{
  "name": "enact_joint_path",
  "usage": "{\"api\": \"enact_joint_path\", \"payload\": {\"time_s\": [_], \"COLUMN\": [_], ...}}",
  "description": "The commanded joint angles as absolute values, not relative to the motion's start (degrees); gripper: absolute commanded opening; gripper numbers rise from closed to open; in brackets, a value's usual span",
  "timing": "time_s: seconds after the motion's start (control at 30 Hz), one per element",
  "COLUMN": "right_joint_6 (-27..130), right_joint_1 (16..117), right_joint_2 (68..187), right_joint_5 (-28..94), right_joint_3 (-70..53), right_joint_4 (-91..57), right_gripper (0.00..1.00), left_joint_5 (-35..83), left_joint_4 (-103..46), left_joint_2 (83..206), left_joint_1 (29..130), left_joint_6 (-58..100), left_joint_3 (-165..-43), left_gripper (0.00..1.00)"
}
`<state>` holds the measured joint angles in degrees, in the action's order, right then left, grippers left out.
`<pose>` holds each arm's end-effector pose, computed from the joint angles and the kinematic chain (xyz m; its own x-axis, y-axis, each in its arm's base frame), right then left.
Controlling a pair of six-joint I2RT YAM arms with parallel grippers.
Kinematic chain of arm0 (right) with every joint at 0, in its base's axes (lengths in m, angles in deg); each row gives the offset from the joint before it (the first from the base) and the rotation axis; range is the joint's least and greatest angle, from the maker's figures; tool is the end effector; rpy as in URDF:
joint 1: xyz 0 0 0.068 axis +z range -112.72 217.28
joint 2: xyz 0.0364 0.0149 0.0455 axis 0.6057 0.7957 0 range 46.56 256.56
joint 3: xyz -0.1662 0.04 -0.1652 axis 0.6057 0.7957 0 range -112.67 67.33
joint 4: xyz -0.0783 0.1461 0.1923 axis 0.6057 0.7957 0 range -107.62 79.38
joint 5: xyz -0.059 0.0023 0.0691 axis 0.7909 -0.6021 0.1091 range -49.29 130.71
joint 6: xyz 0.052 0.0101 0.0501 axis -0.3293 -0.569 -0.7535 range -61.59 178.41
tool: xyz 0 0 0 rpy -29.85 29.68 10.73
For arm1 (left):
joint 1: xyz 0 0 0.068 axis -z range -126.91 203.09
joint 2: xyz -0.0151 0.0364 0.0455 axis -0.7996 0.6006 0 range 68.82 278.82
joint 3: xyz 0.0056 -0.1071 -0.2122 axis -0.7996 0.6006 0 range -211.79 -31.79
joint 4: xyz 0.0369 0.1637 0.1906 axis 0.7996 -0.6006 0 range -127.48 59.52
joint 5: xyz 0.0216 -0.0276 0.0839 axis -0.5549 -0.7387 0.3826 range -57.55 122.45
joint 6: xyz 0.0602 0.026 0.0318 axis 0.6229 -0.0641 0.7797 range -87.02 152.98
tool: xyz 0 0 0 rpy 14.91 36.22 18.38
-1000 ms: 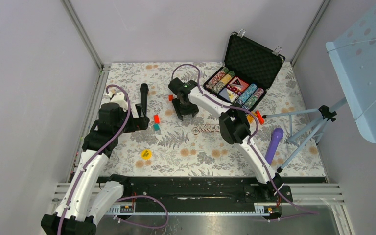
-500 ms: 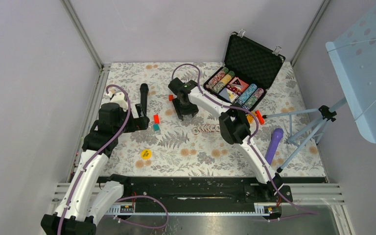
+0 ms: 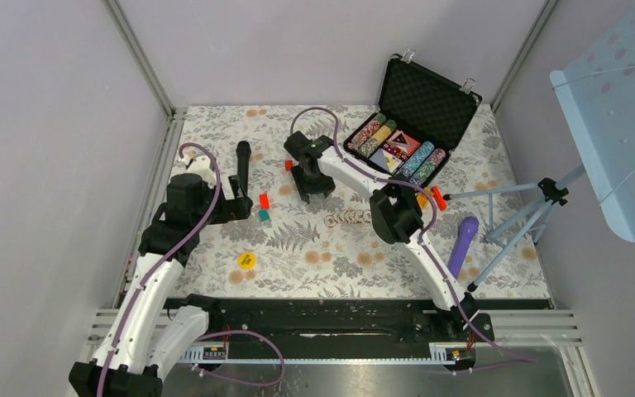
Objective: Pack up texas hold em set
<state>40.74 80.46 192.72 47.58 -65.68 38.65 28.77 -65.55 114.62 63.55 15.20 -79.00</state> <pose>0.3699 0.3371 0.1191 -0.8474 -0.3819 -0.3688 -0.4108 0.9117 -0.0001 0.2047 -0.0416 0.2680 -0.5905 -0.2009 -0.7816 0.0561 0.9559 -0.2881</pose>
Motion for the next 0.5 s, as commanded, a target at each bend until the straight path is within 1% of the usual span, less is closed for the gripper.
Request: {"api": "enact_joint_path", "payload": {"time_s": [0.0, 0.3, 0.47], "right_joint_6": [40.05, 40.64, 41.08], "right_joint_1": [81.07, 81.10, 81.13], "right_joint_2": [193.02, 194.71, 194.83], "right_joint_5": [48.80, 49.12, 49.19], "right_joint_3": [-67.50, -70.61, -70.71], "right_joint_4": [38.39, 39.49, 39.63], "right_gripper": [0.63, 0.63, 0.60], "left_joint_5": [27.81, 27.79, 27.87], "left_joint_4": [-64.06, -64.05, -64.01], "left_joint_2": [113.69, 113.59, 113.56], "left_joint_1": [63.55, 63.52, 63.52], "left_joint_6": [15.76, 15.76, 15.76], "left_joint_3": [-78.82, -78.83, -78.82], "left_gripper": [0.99, 0.99, 0.99]}}
